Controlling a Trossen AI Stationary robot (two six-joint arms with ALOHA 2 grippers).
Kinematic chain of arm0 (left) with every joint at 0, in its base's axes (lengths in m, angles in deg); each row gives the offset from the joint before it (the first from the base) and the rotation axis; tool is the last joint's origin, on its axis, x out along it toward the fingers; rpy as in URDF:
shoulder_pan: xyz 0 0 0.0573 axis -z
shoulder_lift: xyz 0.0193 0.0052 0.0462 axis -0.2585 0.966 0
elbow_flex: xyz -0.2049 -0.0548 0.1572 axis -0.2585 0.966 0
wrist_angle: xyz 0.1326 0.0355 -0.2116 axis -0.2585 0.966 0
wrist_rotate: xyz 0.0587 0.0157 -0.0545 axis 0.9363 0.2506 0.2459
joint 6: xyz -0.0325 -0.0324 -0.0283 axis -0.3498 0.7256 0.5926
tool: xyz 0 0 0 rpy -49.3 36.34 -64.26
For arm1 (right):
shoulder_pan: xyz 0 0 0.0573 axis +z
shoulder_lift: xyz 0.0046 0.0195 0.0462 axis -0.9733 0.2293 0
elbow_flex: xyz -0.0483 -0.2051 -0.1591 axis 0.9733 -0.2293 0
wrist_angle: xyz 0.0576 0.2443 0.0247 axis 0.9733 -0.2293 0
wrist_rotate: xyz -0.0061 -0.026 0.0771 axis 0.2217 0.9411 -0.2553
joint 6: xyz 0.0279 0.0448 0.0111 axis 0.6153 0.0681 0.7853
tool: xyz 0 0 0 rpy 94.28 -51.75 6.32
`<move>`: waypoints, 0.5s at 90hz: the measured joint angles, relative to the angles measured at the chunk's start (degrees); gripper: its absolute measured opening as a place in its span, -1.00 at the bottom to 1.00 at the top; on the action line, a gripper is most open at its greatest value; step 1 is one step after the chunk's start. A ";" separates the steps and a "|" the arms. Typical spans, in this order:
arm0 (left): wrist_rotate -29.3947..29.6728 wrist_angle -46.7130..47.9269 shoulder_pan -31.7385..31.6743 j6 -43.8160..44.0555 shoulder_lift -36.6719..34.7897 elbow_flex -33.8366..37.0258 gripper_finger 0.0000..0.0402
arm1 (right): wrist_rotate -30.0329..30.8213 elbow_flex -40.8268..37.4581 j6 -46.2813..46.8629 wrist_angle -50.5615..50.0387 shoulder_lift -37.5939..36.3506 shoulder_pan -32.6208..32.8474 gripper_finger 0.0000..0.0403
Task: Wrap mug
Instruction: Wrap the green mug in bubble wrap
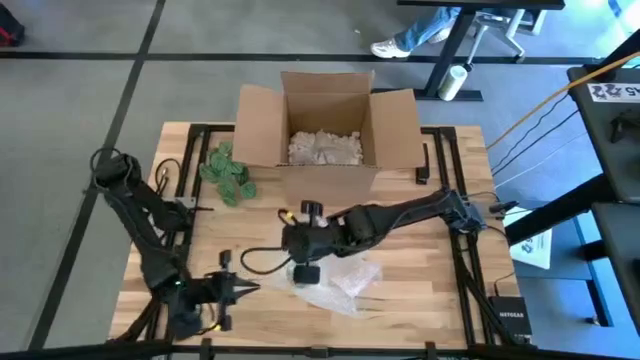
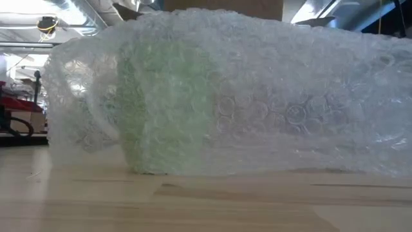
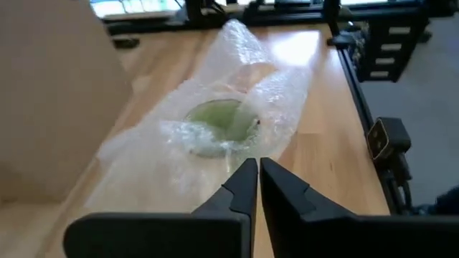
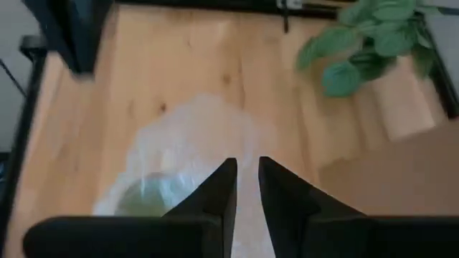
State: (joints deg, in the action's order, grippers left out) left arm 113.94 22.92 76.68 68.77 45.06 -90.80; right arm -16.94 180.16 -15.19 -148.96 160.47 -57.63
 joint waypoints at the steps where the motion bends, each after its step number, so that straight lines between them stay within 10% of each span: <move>1: 0.46 0.60 0.41 0.99 -0.01 0.00 -1.00 | 0.01 -0.01 0.08 -0.37 -0.18 0.01 -0.77; 18: 5.56 13.85 6.16 21.10 0.11 0.00 -1.00 | 1.63 -0.07 8.72 -2.12 -3.02 2.11 -0.77; 45: 9.40 18.03 10.05 27.57 0.18 0.02 -1.00 | 1.64 0.01 1.86 26.16 3.23 13.33 -0.77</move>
State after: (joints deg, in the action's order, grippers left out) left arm 123.33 40.95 86.73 96.34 45.24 -90.78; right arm -15.30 180.17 -13.33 -122.80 163.70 -44.30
